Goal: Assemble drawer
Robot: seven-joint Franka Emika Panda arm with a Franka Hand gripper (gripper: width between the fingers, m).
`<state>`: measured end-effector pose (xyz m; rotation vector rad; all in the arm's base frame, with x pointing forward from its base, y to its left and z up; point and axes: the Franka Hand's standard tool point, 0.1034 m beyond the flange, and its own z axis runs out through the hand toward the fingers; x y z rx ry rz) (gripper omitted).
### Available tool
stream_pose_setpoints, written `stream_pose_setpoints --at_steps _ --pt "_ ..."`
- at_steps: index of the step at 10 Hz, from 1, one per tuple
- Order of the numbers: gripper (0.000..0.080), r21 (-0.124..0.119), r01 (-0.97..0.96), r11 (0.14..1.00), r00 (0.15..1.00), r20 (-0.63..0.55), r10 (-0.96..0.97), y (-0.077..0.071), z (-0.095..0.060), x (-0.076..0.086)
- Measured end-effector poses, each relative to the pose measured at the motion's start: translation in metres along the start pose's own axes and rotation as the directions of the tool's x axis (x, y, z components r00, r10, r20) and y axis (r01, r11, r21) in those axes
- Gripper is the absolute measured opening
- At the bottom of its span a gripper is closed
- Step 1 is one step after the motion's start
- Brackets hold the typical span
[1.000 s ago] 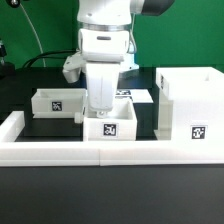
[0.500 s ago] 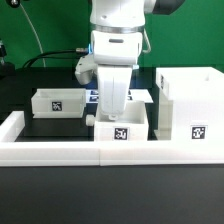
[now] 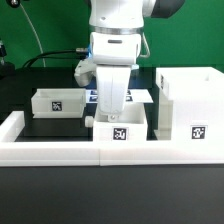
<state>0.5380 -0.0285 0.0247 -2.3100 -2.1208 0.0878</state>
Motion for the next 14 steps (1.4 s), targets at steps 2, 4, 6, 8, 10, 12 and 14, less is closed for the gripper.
stream_pose_setpoints --at_steps 2,4,6,8,10,12,14 --pt "0.0041 -0.005 -0.02 1.0 1.0 -0.002 0.02 0.0008 -0.0001 0.0072" --pt "0.0041 -0.039 -0.022 0.999 1.0 -0.009 0.022 0.0032 0.0001 0.0108" --pt "0.0041 -0.04 -0.026 0.999 1.0 -0.009 0.025 0.0021 0.0011 0.0091" --pt "0.0041 -0.035 -0.024 0.999 1.0 -0.009 0.023 0.0009 0.0031 0.0096" --pt "0.0041 -0.05 -0.02 0.999 1.0 -0.013 0.02 0.0027 0.0041 0.0118" --pt "0.0041 -0.047 -0.024 0.999 1.0 -0.012 0.023 0.0021 0.0045 0.0106" --pt "0.0041 -0.044 -0.023 0.999 1.0 -0.013 0.022 0.0012 0.006 0.0119"
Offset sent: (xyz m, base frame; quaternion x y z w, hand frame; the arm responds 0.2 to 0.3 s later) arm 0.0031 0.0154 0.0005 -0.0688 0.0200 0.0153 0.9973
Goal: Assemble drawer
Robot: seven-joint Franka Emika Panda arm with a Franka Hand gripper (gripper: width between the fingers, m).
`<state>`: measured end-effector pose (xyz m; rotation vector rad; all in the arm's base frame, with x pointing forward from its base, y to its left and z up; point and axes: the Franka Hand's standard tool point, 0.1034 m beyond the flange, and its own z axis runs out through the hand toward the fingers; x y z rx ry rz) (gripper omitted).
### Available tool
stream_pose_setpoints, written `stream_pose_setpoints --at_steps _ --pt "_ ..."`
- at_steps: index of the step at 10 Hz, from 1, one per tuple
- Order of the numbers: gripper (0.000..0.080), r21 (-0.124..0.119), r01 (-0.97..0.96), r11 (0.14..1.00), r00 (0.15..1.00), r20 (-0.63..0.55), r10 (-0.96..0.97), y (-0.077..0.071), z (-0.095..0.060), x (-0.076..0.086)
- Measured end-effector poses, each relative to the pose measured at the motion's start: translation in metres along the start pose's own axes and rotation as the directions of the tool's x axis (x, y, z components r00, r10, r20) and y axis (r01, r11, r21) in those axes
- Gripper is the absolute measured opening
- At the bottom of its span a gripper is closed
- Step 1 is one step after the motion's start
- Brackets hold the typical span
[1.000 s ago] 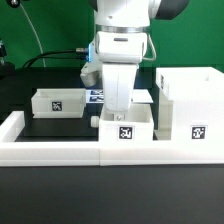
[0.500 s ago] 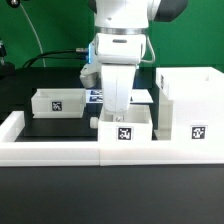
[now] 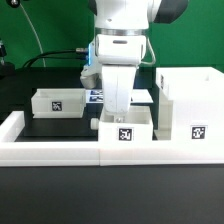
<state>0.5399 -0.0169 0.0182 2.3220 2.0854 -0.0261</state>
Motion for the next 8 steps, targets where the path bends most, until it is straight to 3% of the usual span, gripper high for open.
stream_pose_setpoints --at_steps 4,8 --pt "0.0041 0.005 0.049 0.999 0.999 -0.009 -0.049 -0.002 0.0 0.017" --pt "0.0041 0.006 0.038 0.999 0.999 -0.009 -0.038 -0.002 0.001 0.015"
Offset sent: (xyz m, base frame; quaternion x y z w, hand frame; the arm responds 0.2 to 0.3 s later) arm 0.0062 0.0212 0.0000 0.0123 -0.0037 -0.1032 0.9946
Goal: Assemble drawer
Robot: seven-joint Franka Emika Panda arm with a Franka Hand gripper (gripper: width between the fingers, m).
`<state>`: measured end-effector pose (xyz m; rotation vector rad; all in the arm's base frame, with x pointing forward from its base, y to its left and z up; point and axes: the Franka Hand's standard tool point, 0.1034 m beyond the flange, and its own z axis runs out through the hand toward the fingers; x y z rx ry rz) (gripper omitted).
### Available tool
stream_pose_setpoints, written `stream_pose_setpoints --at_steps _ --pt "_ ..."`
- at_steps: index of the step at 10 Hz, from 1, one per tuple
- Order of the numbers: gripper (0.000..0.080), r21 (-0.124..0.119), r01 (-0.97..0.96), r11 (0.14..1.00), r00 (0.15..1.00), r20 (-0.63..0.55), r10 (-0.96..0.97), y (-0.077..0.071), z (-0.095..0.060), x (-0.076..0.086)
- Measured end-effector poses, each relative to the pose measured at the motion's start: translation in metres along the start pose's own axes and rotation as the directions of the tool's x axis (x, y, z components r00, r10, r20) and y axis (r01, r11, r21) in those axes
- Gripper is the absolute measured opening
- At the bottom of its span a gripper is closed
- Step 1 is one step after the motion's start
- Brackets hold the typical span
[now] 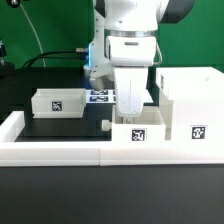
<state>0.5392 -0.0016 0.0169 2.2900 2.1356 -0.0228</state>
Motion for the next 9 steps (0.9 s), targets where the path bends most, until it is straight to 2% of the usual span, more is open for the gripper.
stream_pose_setpoints --at_steps 2,4,9 --pt "0.0041 0.002 0.012 1.0 1.0 0.004 -0.012 -0.001 0.0004 0.0043" --pt "0.0041 0.018 0.029 0.999 0.999 0.013 -0.029 -0.0022 0.0006 0.0036" --pt "0.0041 0.019 0.016 1.0 1.0 0.013 -0.016 -0.003 0.0012 0.0022"
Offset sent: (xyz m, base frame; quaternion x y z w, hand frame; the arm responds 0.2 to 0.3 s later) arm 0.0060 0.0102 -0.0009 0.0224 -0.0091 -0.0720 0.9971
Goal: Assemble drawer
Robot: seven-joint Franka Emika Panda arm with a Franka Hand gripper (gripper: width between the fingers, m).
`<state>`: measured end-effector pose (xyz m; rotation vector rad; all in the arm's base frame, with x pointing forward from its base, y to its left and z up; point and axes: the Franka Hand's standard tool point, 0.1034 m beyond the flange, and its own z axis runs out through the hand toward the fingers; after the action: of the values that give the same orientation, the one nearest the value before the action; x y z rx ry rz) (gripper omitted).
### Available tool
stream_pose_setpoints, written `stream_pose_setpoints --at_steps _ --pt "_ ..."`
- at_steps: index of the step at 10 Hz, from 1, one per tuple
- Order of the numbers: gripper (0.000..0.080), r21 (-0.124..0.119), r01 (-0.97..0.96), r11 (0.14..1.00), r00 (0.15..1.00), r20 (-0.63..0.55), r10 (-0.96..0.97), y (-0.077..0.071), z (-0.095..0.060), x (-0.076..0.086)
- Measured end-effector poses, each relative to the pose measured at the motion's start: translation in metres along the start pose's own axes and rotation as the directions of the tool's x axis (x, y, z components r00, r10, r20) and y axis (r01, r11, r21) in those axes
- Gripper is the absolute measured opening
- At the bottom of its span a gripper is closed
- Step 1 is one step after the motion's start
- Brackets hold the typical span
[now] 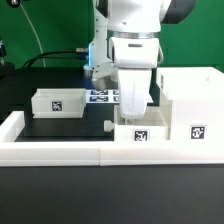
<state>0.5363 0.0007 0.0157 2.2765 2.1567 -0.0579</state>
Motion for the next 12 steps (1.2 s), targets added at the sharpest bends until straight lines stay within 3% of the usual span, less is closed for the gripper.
stream_pose_setpoints --at_steps 4,6,7,8,12 --pt "0.0041 -0.002 -0.001 1.0 1.0 -0.001 0.001 0.0006 -0.0028 0.0011" --pt "0.0041 -0.033 -0.004 0.999 1.0 -0.006 0.004 0.0013 -0.0012 0.0013" --pt "0.0041 -0.029 -0.005 1.0 1.0 -0.006 0.005 0.0003 -0.0007 0.0008" --pt "0.0041 -0.047 -0.006 0.999 1.0 -0.009 0.006 0.0018 -0.0007 0.0013" --pt "0.0041 -0.039 -0.023 0.999 1.0 -0.008 0.023 -0.0003 0.0009 0.0017"
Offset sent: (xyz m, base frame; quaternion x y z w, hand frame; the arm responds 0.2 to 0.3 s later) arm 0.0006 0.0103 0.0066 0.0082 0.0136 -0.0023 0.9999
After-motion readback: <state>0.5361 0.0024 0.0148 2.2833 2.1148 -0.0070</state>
